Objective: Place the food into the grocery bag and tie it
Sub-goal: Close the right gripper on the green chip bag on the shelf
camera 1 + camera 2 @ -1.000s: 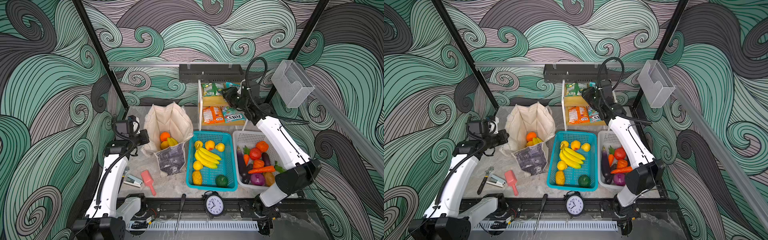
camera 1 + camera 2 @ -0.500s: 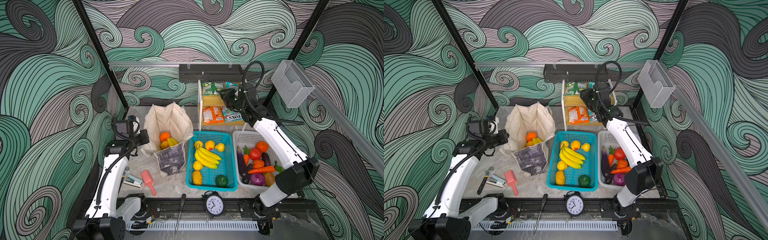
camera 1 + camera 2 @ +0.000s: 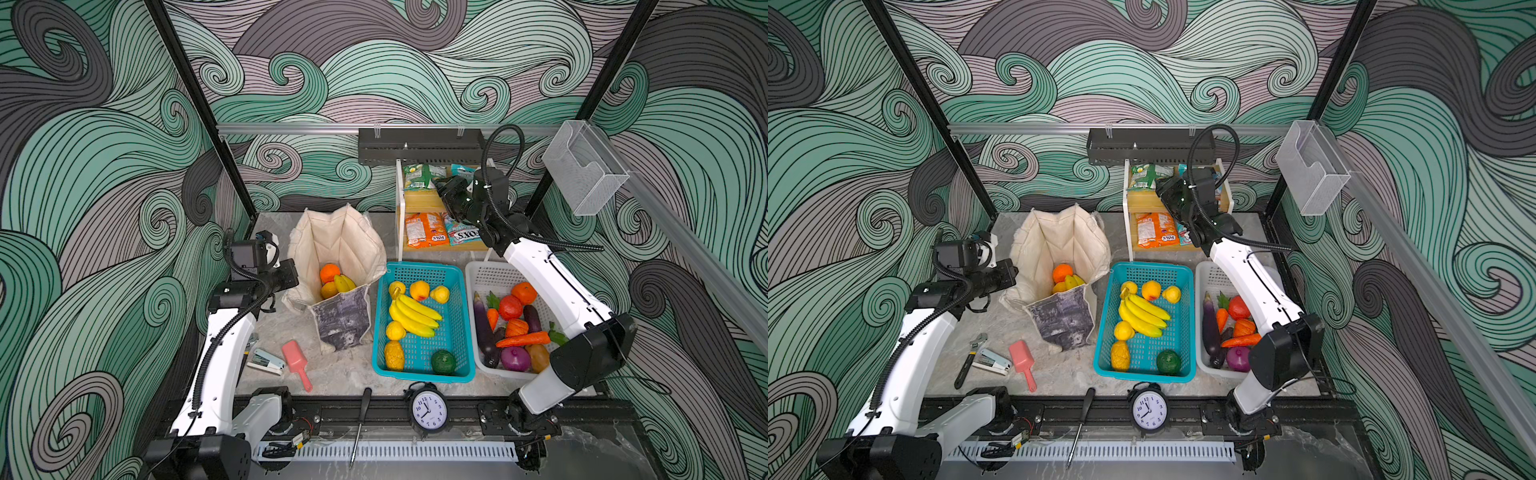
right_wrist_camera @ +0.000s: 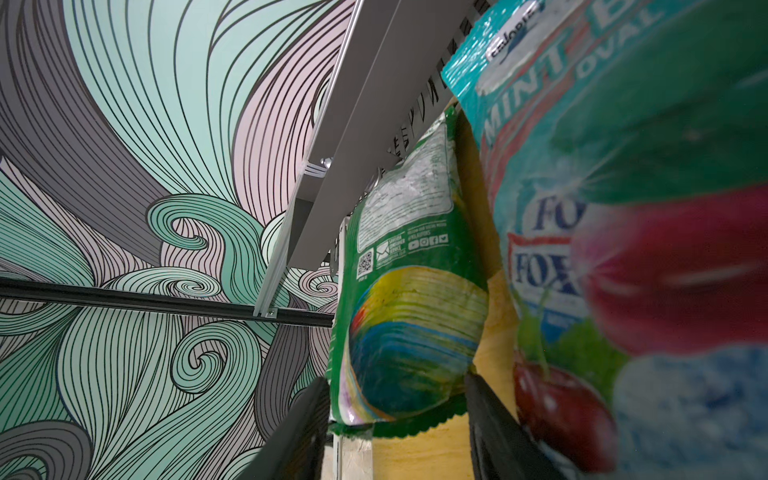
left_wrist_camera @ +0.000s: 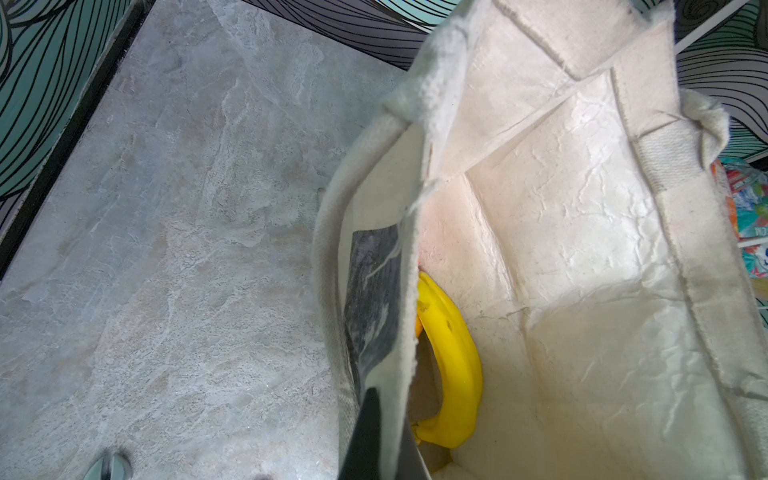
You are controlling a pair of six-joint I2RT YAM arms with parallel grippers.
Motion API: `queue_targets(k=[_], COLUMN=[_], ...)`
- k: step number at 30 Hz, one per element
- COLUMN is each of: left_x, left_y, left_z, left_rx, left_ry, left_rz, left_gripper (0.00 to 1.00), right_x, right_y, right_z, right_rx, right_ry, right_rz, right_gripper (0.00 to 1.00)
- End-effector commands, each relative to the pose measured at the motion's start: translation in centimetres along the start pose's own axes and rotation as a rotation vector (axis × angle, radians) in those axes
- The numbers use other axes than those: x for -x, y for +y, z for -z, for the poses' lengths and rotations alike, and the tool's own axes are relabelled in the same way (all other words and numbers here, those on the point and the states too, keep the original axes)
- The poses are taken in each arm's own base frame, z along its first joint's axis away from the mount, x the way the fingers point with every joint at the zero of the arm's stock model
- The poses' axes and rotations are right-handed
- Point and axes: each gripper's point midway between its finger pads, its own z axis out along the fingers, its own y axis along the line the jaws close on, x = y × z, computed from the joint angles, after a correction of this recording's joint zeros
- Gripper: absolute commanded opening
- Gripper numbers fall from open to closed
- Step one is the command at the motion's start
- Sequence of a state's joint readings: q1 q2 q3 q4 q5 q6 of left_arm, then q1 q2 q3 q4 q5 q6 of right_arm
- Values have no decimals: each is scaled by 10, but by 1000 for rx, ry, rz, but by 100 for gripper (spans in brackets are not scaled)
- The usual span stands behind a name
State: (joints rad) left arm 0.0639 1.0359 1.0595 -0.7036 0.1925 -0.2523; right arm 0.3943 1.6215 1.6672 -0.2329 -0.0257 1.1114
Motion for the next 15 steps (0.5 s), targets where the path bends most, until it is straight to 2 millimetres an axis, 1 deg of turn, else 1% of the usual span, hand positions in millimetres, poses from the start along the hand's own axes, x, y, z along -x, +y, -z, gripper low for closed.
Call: queue_targets(k=[1, 4, 5, 6, 8, 10, 13, 15], left_x=[3, 2, 2, 2, 2, 2, 3, 2], left_y=[-4, -4, -4, -4, -4, -4, -4, -4], left_z=[8, 8, 8, 8, 8, 8, 9, 9], left_rx=[-19, -19, -19, -19, -19, -20, -19, -20], left_ry=[-22, -20, -21, -20, -21, -23, -23, -24], left_rz=[-17, -18, -18, -19, -18, -19, -20, -19], left_gripper=[0, 0, 0, 0, 0, 0, 0, 0], right_x=[-3, -3, -5, -6, -7, -5, -2, 0], right_y=[-4, -10, -13, -15, -18, -18, -14, -9], right_z=[-1, -2, -4, -5, -8, -10, -9, -8], right_rx=[0, -17, -24, -24, -20, -23, -16, -3], right_ry=[-8, -15, -12, -8, -9, -15, -21, -24], right_rz=[-10, -10, -9, -9, -19, -15, -11, -9], right_gripper=[54, 56, 58, 62, 62, 57, 47, 38])
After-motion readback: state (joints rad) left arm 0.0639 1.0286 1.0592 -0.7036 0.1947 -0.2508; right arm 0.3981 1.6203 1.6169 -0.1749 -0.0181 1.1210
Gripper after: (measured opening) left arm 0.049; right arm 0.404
